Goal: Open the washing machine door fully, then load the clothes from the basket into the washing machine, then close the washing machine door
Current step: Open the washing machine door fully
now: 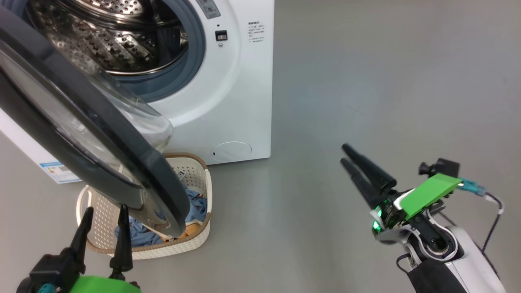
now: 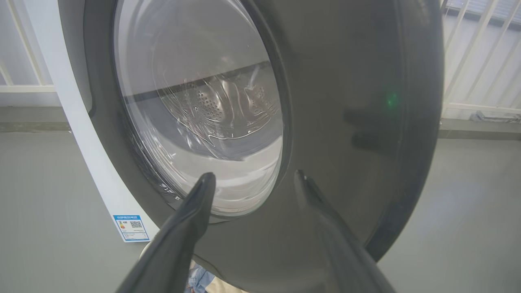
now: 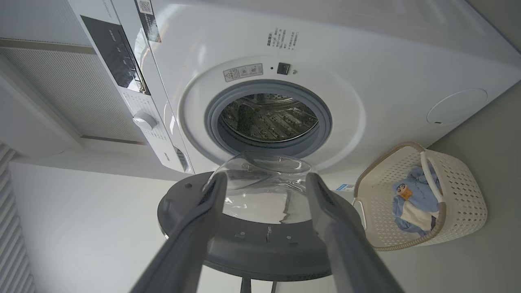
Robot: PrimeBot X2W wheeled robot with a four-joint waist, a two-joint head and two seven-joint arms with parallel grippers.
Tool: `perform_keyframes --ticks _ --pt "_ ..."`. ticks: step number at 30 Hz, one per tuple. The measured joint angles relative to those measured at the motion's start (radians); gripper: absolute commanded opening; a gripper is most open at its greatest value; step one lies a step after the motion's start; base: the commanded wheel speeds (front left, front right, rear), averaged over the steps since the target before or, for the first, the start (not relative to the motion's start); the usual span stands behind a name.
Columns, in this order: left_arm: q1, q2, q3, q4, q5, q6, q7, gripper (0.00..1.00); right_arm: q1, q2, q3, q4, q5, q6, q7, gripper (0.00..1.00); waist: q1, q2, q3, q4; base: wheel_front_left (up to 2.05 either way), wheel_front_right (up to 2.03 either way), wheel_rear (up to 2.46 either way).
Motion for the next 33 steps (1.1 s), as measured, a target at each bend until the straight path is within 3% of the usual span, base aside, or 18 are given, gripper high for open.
perform_keyframes --ticks 10,20,26,33 --pt "0.018 0.001 -0.003 -0.004 -0.019 0.0 0.0 1.0 0.04 -0.013 -0.028 -0.066 -0.211 0.0 -0.254 1.0 0.0 0.0 -0.009 -0.022 0.0 0.0 0.0" --pt "0.031 0.001 -0.029 -0.005 -0.035 0.005 0.0 1.0 0.039 -0.105 0.081 -0.005 -0.526 0.0 -0.58 1.0 0.0 0.0 -0.023 -0.033 0.0 0.0 0.0" --pt "0.038 0.001 -0.033 -0.007 -0.035 0.005 0.0 1.0 0.038 -0.124 0.082 0.041 -0.704 0.0 -0.639 1.0 0.0 0.0 -0.031 -0.034 0.0 0.0 0.0" --pt "0.057 0.002 -0.033 -0.014 -0.035 0.009 0.0 1.0 0.094 -0.055 -0.094 -0.032 -0.945 0.0 -0.643 1.0 0.0001 0.0 -0.037 -0.034 0.0 0.0 0.0"
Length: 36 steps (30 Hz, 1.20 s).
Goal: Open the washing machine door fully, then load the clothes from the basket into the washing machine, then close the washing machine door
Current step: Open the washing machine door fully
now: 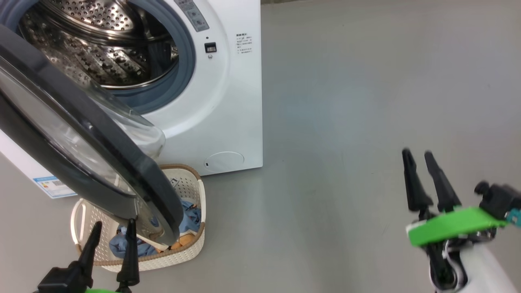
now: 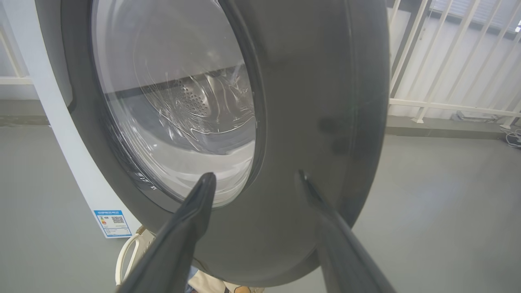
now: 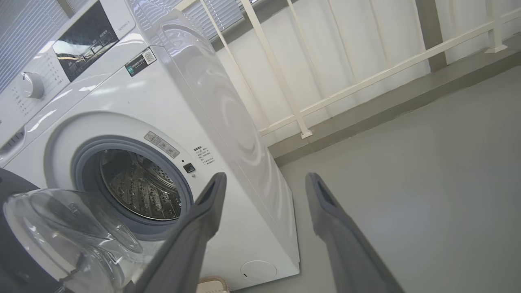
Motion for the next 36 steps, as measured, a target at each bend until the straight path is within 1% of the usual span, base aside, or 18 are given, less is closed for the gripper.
perform_keyframes --ticks 2,5,10,20,24,31,36 --pt "0.001 0.001 0.0 -0.001 0.0 0.0 0.0 1.0 0.046 0.009 -0.01 -0.021 -0.065 0.0 -0.001 1.0 -0.0001 0.0 -0.004 0.0 0.0 0.0 0.0" --pt "0.003 0.001 0.001 -0.004 0.0 0.006 0.0 1.0 0.093 0.03 -0.04 -0.059 -0.129 0.0 -0.001 1.0 0.0 0.0 -0.01 -0.001 0.0 0.0 0.0" --pt "0.022 0.002 0.003 -0.012 0.0 0.006 0.0 1.0 0.146 0.034 -0.057 -0.113 -0.24 0.0 -0.001 1.0 -0.0001 0.0 -0.02 -0.004 0.0 0.0 0.0" --pt "0.039 0.003 0.0 -0.026 0.011 0.007 0.0 1.0 0.21 0.058 -0.088 -0.156 -0.427 0.0 -0.001 1.0 -0.0001 0.0 -0.028 -0.002 0.0 0.0 0.0" --pt "0.041 0.003 -0.002 -0.026 0.019 0.008 0.0 1.0 0.212 0.062 -0.089 -0.157 -0.482 0.0 -0.001 1.0 0.0 0.0 -0.03 0.003 0.0 0.0 0.0" --pt "0.041 0.003 -0.007 -0.026 0.02 0.017 0.0 1.0 0.232 0.07 -0.084 -0.151 -0.537 0.0 -0.001 1.0 0.0 0.0 -0.027 0.011 0.0 0.0 0.0" --pt "0.041 0.003 -0.008 -0.026 0.02 0.029 0.0 1.0 0.232 0.077 -0.079 -0.141 -0.545 0.0 -0.001 1.0 -0.0001 0.0 -0.024 0.012 0.0 0.0 0.0"
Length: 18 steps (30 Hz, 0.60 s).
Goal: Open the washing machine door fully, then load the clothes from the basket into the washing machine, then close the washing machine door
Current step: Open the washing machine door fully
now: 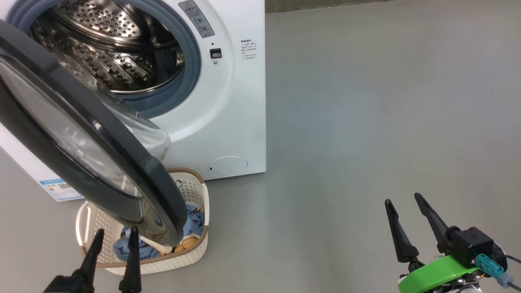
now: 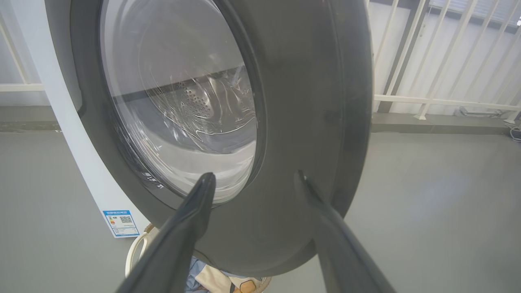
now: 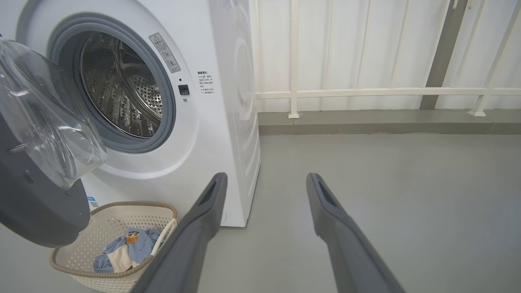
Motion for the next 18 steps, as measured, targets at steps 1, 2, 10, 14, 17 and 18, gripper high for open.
perform_keyframes --ticks 1,2,10,14,17,18 --pt "0.0 0.0 0.0 0.0 0.0 0.004 0.0 1.0 0.0 0.001 0.0 0.001 0.0 0.0 0.0 1.0 0.0 0.0001 0.0 0.0 0.0 0.0 0.0" --pt "0.0 0.0 0.0 0.0 0.0 0.004 0.0 1.0 0.0 0.001 0.0 0.001 0.0 0.0 0.0 1.0 0.0 0.0001 0.0 0.0 0.0 0.0 0.0" --pt "0.0 0.0 0.0 0.0 0.0 0.018 0.0 1.0 0.0 0.004 0.001 0.028 -0.007 0.0 0.0 1.0 0.0 0.0001 0.0 -0.001 0.0 0.0 0.0" --pt "0.0 0.0 -0.002 0.0 0.0 0.022 0.0 1.0 0.0 0.007 0.0 0.033 -0.018 0.0 0.0 1.0 0.0 0.0 -0.001 -0.001 0.0 0.0 0.0" --pt "0.0 0.0 -0.004 0.0 0.0 0.024 0.0 1.0 0.0 0.009 -0.002 0.039 -0.019 0.0 0.0 1.0 0.0 0.0 -0.001 0.0 0.0 0.0 0.0" --pt "0.0 0.0 -0.004 0.0 0.0 0.024 0.0 1.0 0.0 0.009 -0.003 0.043 -0.019 0.0 0.0 1.0 0.0001 0.0 -0.001 0.0 0.0 0.0 0.0"
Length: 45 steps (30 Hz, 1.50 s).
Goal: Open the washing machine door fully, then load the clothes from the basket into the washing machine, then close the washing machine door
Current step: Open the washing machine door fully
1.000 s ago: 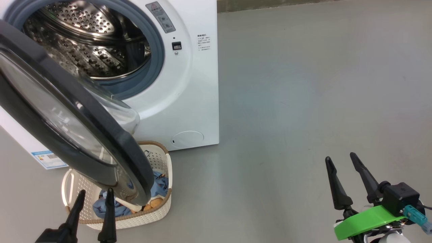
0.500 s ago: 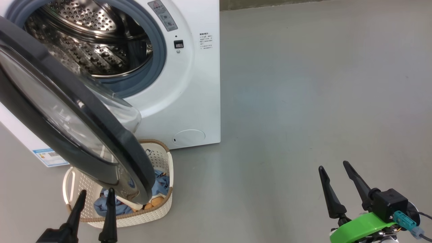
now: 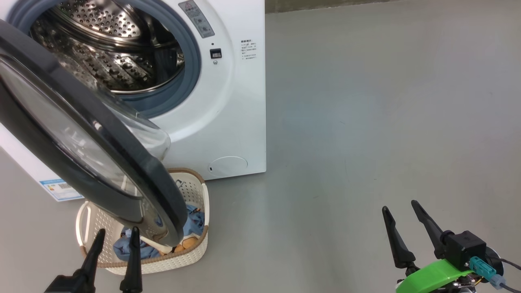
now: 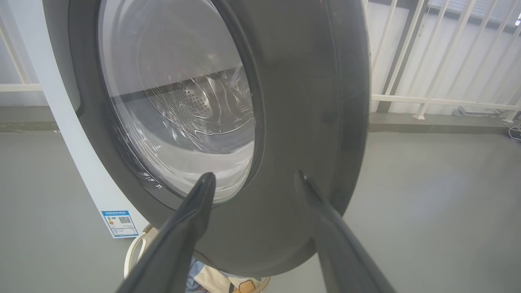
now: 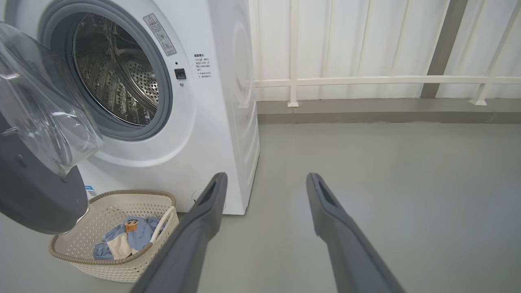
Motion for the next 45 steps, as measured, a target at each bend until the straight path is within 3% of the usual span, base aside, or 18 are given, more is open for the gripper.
perform_keyframes --ticks 14,15,16,17,25,31,34,38,45 --pt "0.0 0.0 -0.006 0.0 0.0 0.004 0.0 1.0 -0.001 0.004 -0.011 0.021 0.0 0.0 0.0 1.0 0.0 0.0 0.003 0.007 0.0 0.0 0.0" --pt "0.0 0.0 -0.009 0.0 -0.002 0.002 0.0 0.74 -0.001 0.004 -0.013 0.021 0.0 0.0 0.0 1.0 0.0 0.0 0.004 0.008 0.0 0.0 0.0" --pt "0.0 0.0 -0.012 -0.003 -0.002 -0.001 0.0 0.27 -0.001 0.004 -0.013 0.021 0.0 0.0 0.0 1.0 0.0 0.0 0.006 0.009 0.0 0.0 0.0" --pt "-0.001 0.0 -0.015 -0.009 -0.005 -0.003 0.0 0.0 -0.001 0.005 -0.013 0.021 0.0 0.0 0.0 1.0 0.0 0.0 0.007 0.01 0.0 0.0 0.0" --pt "-0.013 0.0 -0.01 -0.091 -0.013 -0.012 0.0 0.0 -0.001 0.006 -0.013 0.022 0.0 0.0 0.0 1.0 0.0 0.0 0.017 0.015 0.0 0.0 0.0" --pt "-0.077 0.0 0.02 -0.271 -0.009 -0.03 0.0 0.0 -0.001 0.006 -0.013 0.024 0.0 0.0 0.0 1.0 0.0 0.0 0.018 0.015 0.0 0.0 0.0" --pt "-0.114 0.0 0.016 -0.376 -0.009 -0.061 -0.001 0.0 -0.002 0.006 -0.013 0.025 0.002 0.0 0.0 1.0 0.0 0.0 0.018 0.014 0.0 0.0 0.0" --pt "-0.139 0.001 -0.047 -0.46 -0.008 -0.091 -0.001 0.0 -0.002 0.008 -0.013 0.028 0.005 0.0 0.0 1.0 0.0 0.0 0.019 0.012 0.0 0.0 0.0" --pt "-0.154 0.001 -0.182 -0.469 0.002 -0.111 -0.001 0.0 -0.003 0.011 -0.008 0.033 0.011 0.0 0.0 1.0 0.0 0.0 0.021 -0.001 0.0 0.0 0.0"
